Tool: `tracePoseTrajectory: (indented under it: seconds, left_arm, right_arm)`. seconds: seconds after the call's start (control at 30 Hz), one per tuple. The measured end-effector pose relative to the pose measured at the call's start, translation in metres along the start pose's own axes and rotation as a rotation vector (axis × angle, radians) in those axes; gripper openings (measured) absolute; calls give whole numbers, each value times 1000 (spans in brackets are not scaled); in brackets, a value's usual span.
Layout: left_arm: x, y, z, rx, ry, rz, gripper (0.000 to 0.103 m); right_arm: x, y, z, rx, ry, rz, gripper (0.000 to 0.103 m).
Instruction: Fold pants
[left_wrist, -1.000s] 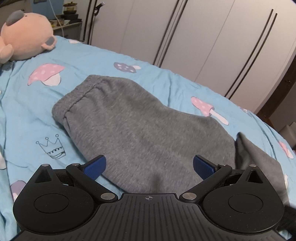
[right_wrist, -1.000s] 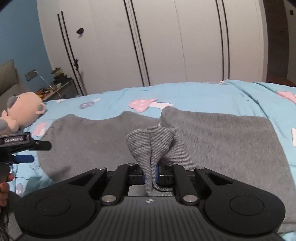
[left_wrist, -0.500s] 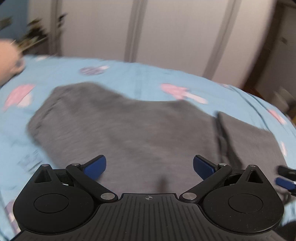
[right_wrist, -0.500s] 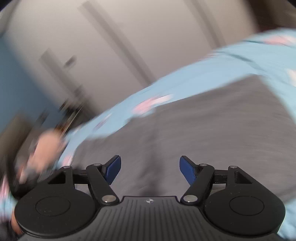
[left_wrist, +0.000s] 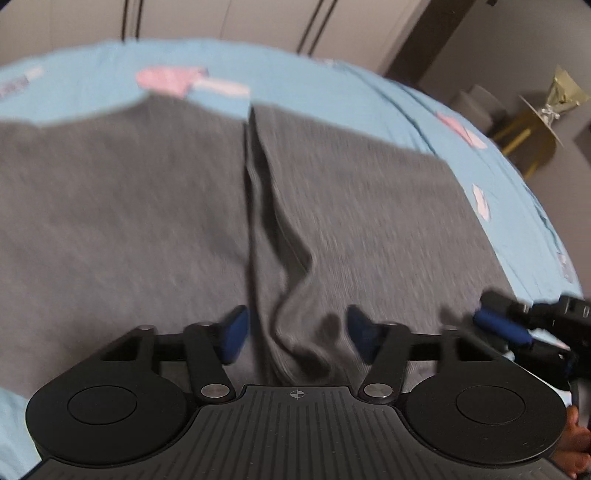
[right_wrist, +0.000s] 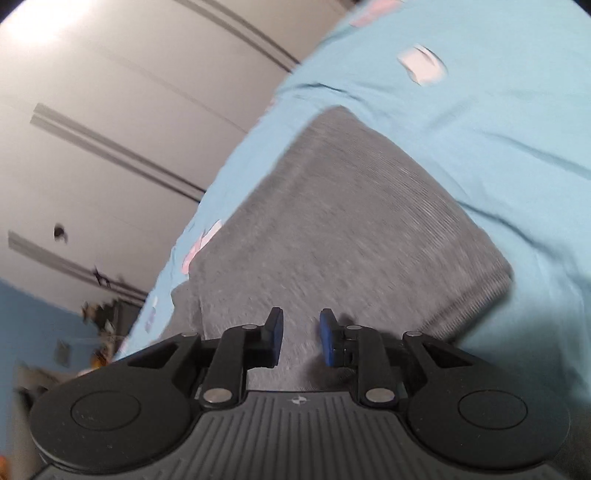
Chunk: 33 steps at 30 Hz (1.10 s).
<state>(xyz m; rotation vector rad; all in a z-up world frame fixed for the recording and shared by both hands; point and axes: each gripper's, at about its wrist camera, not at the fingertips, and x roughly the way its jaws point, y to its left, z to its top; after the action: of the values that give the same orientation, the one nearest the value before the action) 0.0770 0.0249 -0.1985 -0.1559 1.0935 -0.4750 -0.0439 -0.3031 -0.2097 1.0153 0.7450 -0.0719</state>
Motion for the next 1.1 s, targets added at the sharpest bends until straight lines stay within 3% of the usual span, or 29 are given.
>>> tracePoseTrajectory:
  seconds: [0.03, 0.1, 0.2, 0.37, 0.43, 0.5, 0.57, 0.6, 0.67, 0.77, 0.87, 0.97, 1.03, 1.1]
  left_arm:
    - [2, 1, -2, -4, -1, 3, 56]
    - [2, 1, -4, 22, -10, 32, 31]
    - [-3, 5, -5, 20, -27, 28, 18]
    - [-30, 3, -16, 39, -129, -14, 14]
    - [-38, 10, -20, 34, -158, -29, 14]
    - [-28, 24, -21, -7, -129, 23, 5]
    - [-16, 34, -24, -16, -106, 159, 3]
    - [-14, 37, -25, -12, -100, 201, 3]
    - [-22, 41, -23, -57, -114, 156, 7]
    - [-43, 35, -21, -69, -188, 110, 25]
    - [-53, 10, -18, 27, -221, 83, 37]
    - [-51, -16, -19, 125, -240, 58, 59]
    - [-44, -25, -25, 167, -224, 49, 60]
    - [-29, -26, -29, 196, -174, 27, 59]
  right_arm:
    - [-7, -6, -4, 3, -12, 7, 28]
    - [-14, -5, -3, 2, -25, 0, 37]
    - [-12, -6, -3, -2, -16, -10, 38]
    - [-24, -8, -3, 5, -64, 12, 39]
    - [-26, -9, -3, 12, -67, 13, 51]
    - [-25, -10, -3, 22, -55, 16, 53]
    - [-25, -11, -3, 24, -58, 10, 53]
    - [-25, -10, -3, 17, -64, 0, 54]
    - [-24, -9, -3, 6, -70, -24, 58]
    - [-23, -10, -4, 11, -69, -19, 58]
    - [-23, -9, -6, 2, -63, 4, 58]
    - [-21, -6, -7, -22, -65, 0, 57]
    - [-19, -3, -9, -40, -60, -7, 36]
    - [-17, -1, -10, -54, -48, -18, 27]
